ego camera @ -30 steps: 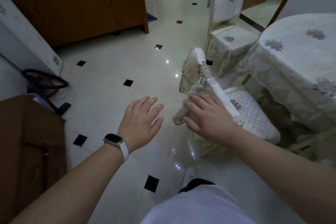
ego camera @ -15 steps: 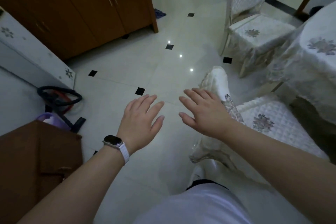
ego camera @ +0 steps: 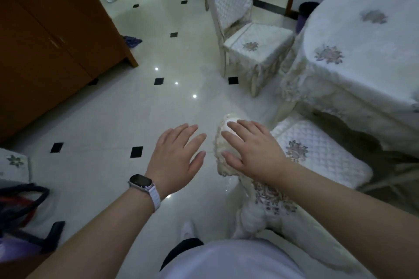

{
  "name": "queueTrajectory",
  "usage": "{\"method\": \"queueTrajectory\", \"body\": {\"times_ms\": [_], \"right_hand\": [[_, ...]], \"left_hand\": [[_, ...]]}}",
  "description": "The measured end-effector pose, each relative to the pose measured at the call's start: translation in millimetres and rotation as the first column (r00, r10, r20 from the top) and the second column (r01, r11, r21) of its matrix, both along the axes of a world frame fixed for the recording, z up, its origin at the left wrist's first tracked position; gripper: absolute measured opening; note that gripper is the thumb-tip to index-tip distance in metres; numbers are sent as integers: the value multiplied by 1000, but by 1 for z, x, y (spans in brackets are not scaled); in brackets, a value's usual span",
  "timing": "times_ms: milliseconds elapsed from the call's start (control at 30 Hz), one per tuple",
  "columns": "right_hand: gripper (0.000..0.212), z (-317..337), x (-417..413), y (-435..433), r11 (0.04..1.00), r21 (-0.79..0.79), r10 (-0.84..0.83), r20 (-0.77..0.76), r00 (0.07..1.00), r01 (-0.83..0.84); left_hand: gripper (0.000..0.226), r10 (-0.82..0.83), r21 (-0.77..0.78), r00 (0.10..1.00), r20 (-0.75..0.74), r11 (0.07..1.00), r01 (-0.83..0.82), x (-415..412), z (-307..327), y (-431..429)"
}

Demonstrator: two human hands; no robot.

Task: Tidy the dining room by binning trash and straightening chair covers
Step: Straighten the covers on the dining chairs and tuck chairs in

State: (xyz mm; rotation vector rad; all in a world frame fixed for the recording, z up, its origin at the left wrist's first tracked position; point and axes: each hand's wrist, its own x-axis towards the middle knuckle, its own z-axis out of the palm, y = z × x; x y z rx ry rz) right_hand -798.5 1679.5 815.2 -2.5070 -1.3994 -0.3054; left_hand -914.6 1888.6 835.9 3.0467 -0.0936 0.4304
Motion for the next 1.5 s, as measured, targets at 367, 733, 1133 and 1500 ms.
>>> {"method": "queueTrajectory", "body": {"times_ms": [367, 733, 1133, 1500], "right_hand": [[47, -3, -29, -23, 807, -93, -586, 10, 811, 584], [44, -5, -102, -7, 425, -108, -904, 4, 428, 899], [56, -25, -142, -32, 282, -123, -959, -79, 274, 952], [68, -58, -126, -70, 443, 129, -895, 20, 445, 887]], "left_hand": [[40, -541, -132, 841, 23, 832, 539, 111, -19, 14], [42, -777, -240, 629, 38, 604, 760, 132, -24, 14], [43, -801, -331, 591, -99, 587, 739, 125, -40, -23], [57, -805, -330, 573, -150, 587, 739, 116, -64, -51]]}}
